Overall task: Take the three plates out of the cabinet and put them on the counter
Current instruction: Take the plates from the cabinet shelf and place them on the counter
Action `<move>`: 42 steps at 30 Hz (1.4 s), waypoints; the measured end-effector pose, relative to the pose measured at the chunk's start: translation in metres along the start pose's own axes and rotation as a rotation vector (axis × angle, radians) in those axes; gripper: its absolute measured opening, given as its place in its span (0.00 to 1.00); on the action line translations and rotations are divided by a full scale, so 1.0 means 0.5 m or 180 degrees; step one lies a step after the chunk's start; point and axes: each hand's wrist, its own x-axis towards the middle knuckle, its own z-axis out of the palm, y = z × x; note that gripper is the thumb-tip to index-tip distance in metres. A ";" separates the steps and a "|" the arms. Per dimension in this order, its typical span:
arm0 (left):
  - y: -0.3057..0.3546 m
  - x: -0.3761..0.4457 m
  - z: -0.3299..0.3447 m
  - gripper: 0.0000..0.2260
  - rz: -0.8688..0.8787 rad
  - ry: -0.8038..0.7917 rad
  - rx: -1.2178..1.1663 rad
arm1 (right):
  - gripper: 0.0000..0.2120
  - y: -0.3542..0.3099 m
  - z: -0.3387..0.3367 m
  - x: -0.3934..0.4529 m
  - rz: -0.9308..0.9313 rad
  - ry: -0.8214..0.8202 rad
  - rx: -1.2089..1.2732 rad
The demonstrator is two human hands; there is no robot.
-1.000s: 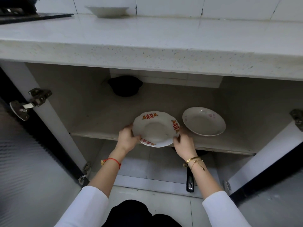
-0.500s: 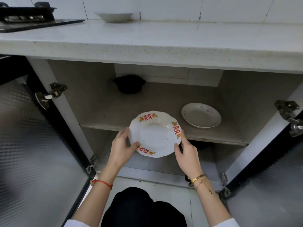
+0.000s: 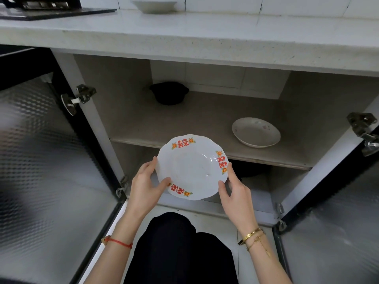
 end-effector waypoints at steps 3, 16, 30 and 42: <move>-0.002 -0.005 -0.004 0.32 0.0008 0.0038 -0.0051 | 0.30 0.002 0.003 -0.003 0.0021 -0.0014 0.0055; -0.025 0.056 0.008 0.30 -0.0133 0.0095 -0.0222 | 0.30 -0.003 0.040 0.042 0.0232 0.0013 0.0114; 0.157 0.031 -0.128 0.27 -0.0737 -0.0141 -0.0303 | 0.31 -0.226 -0.102 -0.022 0.0974 -0.0240 -0.0150; 0.484 -0.122 -0.442 0.27 -0.1057 -0.0316 -0.0171 | 0.30 -0.594 -0.382 -0.144 0.0972 -0.0540 -0.0285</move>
